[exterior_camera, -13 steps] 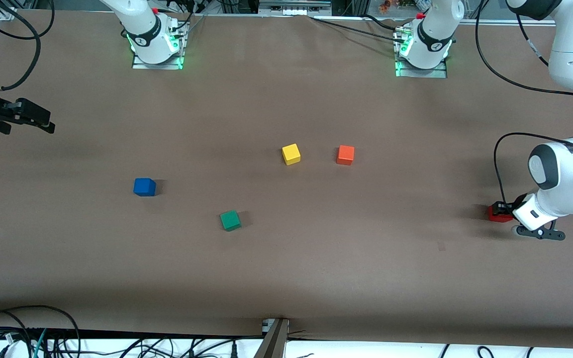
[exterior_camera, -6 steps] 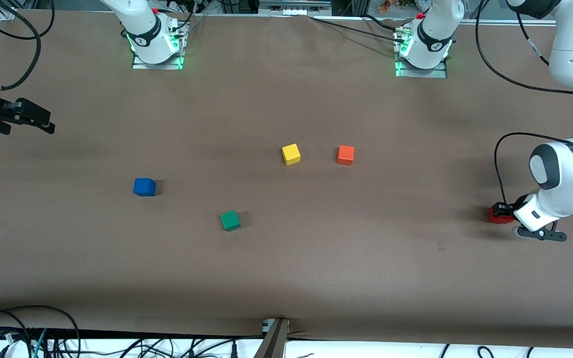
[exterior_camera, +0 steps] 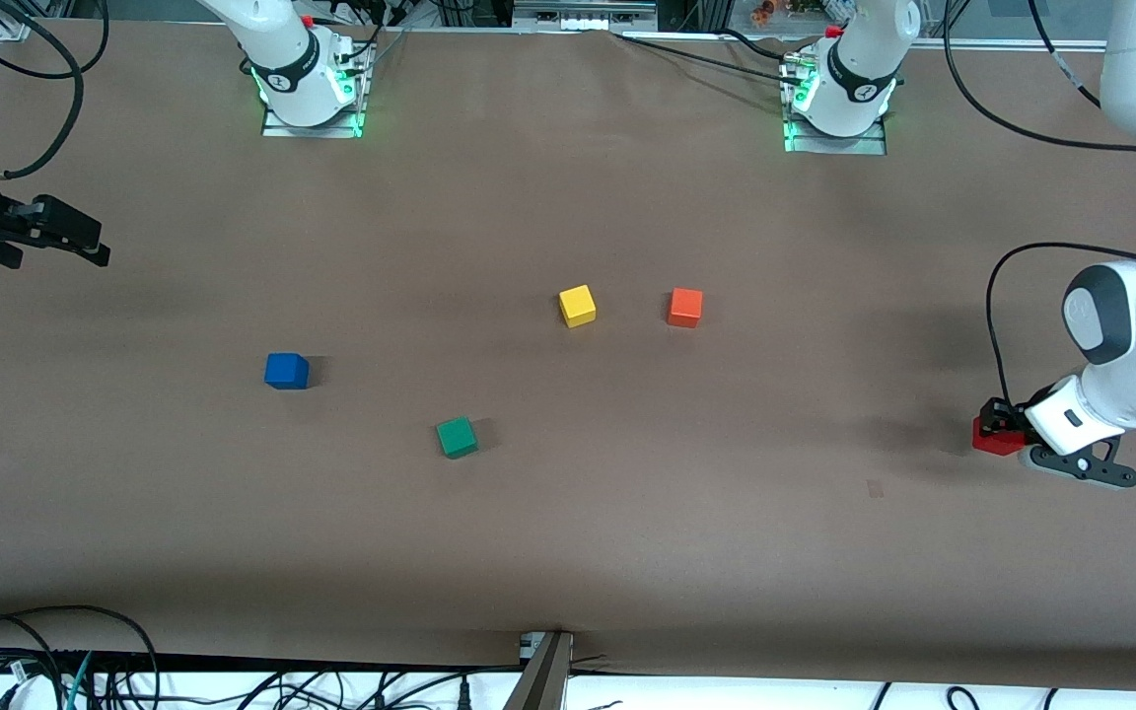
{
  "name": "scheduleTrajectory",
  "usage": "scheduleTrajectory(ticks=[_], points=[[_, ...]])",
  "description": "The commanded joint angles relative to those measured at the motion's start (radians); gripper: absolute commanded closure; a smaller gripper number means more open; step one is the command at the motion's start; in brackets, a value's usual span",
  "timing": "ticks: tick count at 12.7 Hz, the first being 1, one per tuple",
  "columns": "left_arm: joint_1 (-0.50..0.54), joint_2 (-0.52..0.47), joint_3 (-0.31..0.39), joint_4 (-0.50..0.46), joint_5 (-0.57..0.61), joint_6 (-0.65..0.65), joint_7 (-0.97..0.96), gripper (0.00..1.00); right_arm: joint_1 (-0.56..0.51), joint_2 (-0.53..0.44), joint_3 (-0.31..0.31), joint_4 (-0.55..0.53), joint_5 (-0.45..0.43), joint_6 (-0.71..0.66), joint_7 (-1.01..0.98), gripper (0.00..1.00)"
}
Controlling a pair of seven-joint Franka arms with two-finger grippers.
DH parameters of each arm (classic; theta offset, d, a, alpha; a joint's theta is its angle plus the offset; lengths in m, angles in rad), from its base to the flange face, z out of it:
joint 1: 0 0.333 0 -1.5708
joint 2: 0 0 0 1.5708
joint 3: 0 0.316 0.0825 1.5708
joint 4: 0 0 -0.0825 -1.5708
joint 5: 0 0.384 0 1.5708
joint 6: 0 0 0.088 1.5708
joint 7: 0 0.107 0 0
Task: Pass red block to right arm, stack on blue
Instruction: 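Close the left gripper on the red cube, then lift the red cube with the left gripper toward the table's middle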
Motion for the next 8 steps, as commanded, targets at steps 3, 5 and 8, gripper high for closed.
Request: scheduleTrajectory(ticks=[3, 5, 8], points=[[0.010, -0.031, -0.102, 0.137, -0.224, -0.230, 0.228, 1.00, 0.000, -0.009, 0.005, 0.002, -0.006, 0.002, -0.009, 0.00], [0.012, -0.045, -0.184, 0.166, -0.235, -0.259, 0.232, 1.00, -0.002, -0.009, 0.005, 0.002, -0.006, 0.001, -0.009, 0.00], [0.012, -0.059, -0.280, 0.170, -0.331, -0.259, 0.245, 1.00, -0.005, -0.006, 0.002, 0.002, -0.006, 0.036, -0.009, 0.00]])
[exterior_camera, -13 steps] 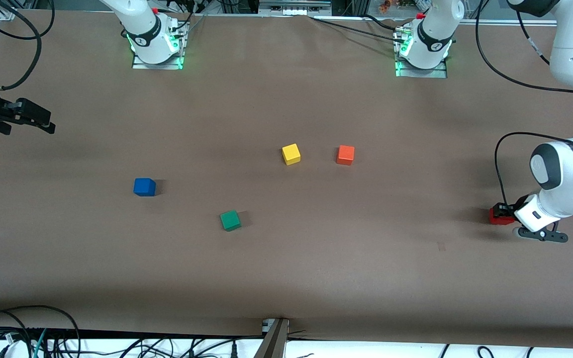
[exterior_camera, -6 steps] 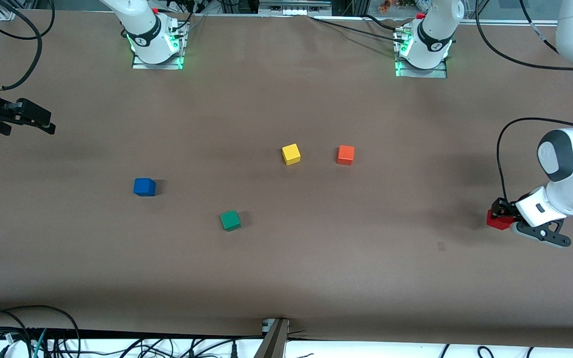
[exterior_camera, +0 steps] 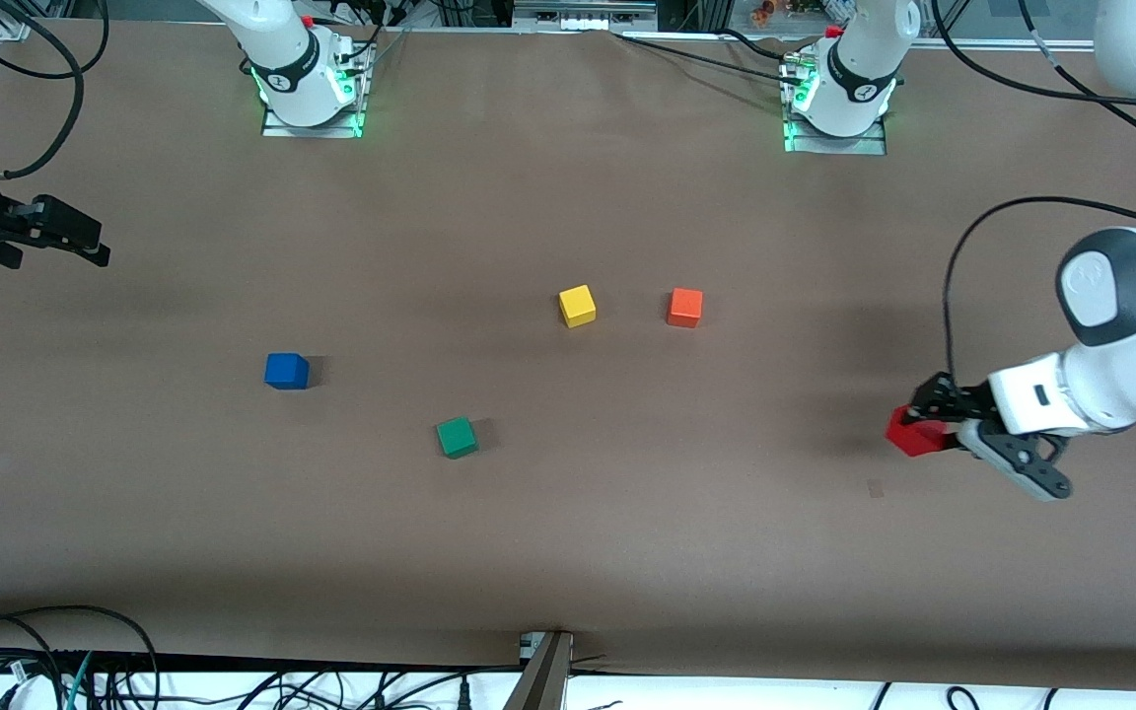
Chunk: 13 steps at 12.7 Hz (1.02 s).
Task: Pass red block to right arm, stack on blue
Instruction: 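Lift the red cube with the left gripper toward the table's middle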
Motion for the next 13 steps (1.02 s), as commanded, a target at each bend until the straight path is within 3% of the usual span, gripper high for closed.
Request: scheduleTrajectory(ticks=[1, 4, 8, 13], points=[[0.013, -0.015, -0.076, 0.005, -0.096, -0.022, 0.071, 1.00, -0.003, -0.005, 0.002, 0.002, -0.001, 0.038, -0.009, 0.00], [0.011, -0.015, -0.137, 0.037, -0.217, -0.020, 0.077, 1.00, 0.000, 0.000, 0.004, -0.004, 0.007, 0.024, 0.004, 0.00], [0.013, -0.015, -0.269, 0.107, -0.225, -0.019, 0.068, 1.00, 0.005, 0.058, 0.007, -0.001, 0.001, 0.024, -0.013, 0.00], [0.013, -0.015, -0.350, 0.110, -0.297, 0.004, 0.108, 1.00, 0.010, 0.100, 0.007, -0.001, 0.002, 0.024, -0.016, 0.00]])
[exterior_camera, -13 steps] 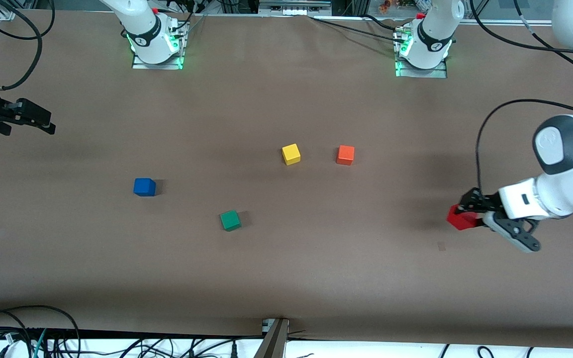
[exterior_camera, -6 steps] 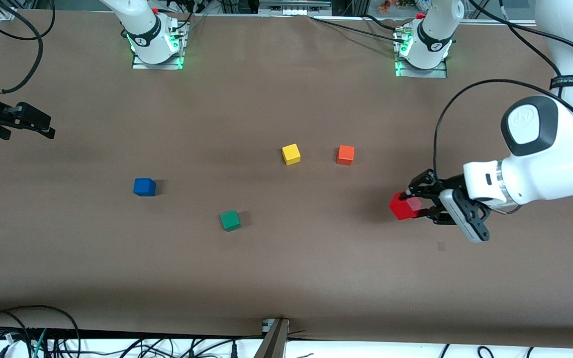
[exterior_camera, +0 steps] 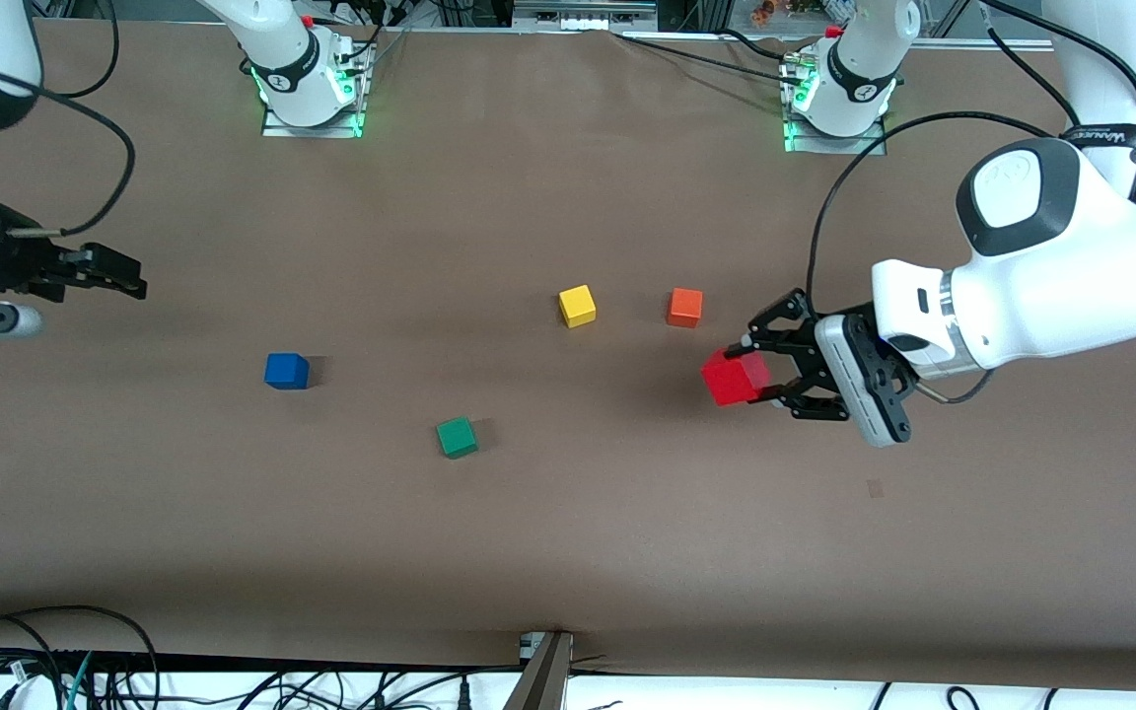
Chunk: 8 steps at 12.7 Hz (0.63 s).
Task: Pass red block to right arm, stack on blue
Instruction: 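Lift the red cube with the left gripper toward the table's middle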
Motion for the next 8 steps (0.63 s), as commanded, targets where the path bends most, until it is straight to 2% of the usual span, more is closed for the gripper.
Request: scheduleTrajectory(ticks=[1, 6, 7, 8], points=[[0.012, -0.001, -0.047, 0.008, -0.035, 0.038, 0.075, 1.00, 0.002, -0.001, -0.001, 0.007, 0.000, -0.002, -0.013, 0.00], [-0.013, 0.017, -0.070, -0.006, -0.159, 0.116, 0.300, 1.00, 0.017, -0.015, 0.000, 0.011, 0.009, -0.038, -0.116, 0.00], [-0.015, 0.022, -0.070, -0.006, -0.190, 0.116, 0.344, 1.00, 0.015, -0.016, -0.001, 0.013, 0.032, -0.089, -0.166, 0.00], [-0.016, 0.037, -0.070, -0.006, -0.224, 0.118, 0.389, 1.00, 0.015, -0.024, -0.003, 0.020, 0.092, -0.109, -0.203, 0.00]])
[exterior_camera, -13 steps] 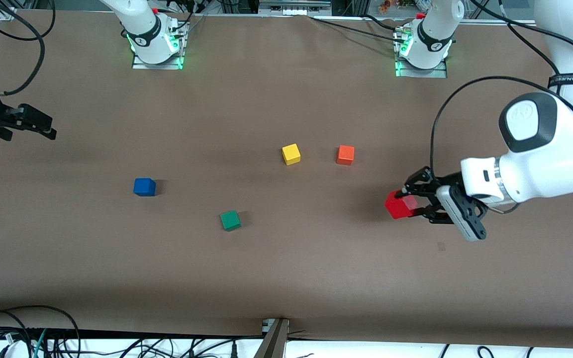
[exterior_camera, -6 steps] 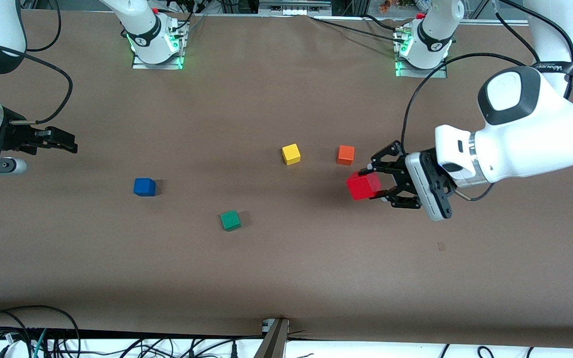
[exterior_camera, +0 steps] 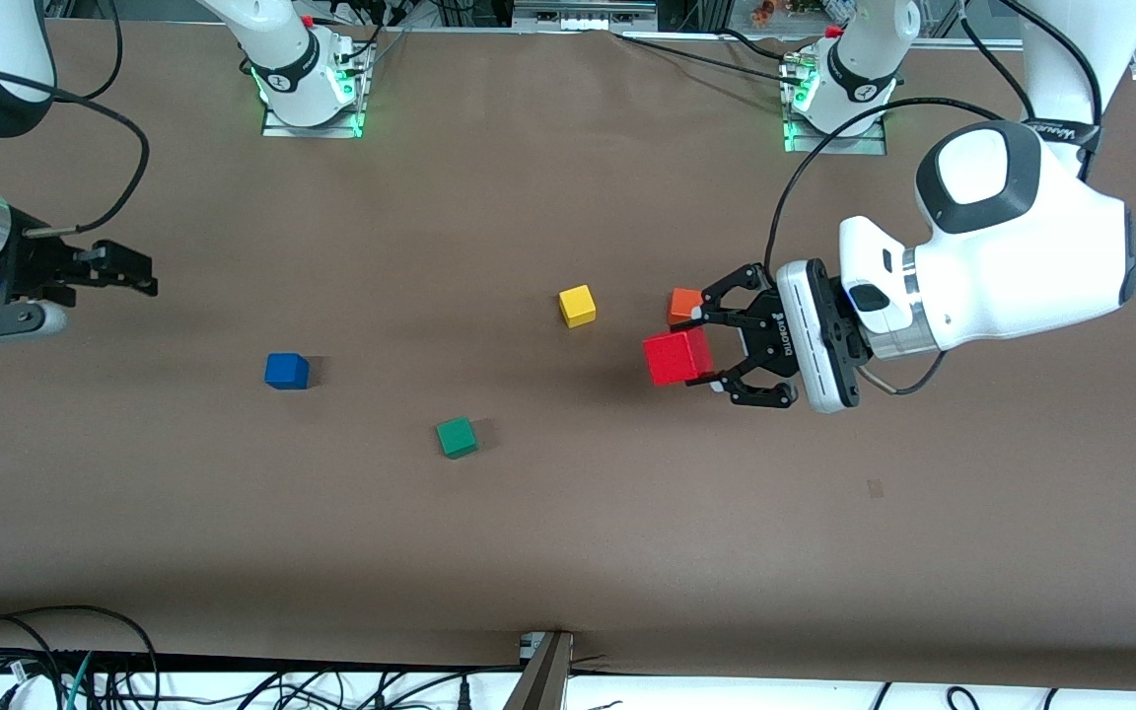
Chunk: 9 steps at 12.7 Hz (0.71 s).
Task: Pass red block to right arm, stack on blue
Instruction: 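Lift the red cube with the left gripper toward the table's middle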
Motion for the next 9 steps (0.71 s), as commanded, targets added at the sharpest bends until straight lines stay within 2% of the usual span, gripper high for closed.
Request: scheduleTrajectory(ticks=[1, 3, 5, 6, 9], points=[[0.001, 0.041, -0.011, 0.003, -0.122, 0.025, 0.147, 1.00, 0.001, -0.025, -0.012, 0.019, 0.156, -0.063, -0.084, 0.00], [-0.003, 0.049, -0.011, -0.003, -0.250, 0.051, 0.231, 1.00, -0.015, -0.017, -0.016, 0.021, 0.362, -0.065, -0.078, 0.00], [-0.020, 0.050, -0.011, -0.009, -0.293, 0.074, 0.296, 1.00, -0.047, 0.003, -0.016, 0.018, 0.547, -0.065, -0.059, 0.00], [-0.028, 0.055, -0.011, -0.009, -0.305, 0.089, 0.322, 1.00, -0.057, 0.007, -0.016, 0.009, 0.603, -0.066, -0.065, 0.00], [-0.049, 0.079, -0.011, -0.009, -0.370, 0.118, 0.429, 1.00, -0.085, 0.040, -0.018, 0.004, 0.654, -0.114, -0.132, 0.00]])
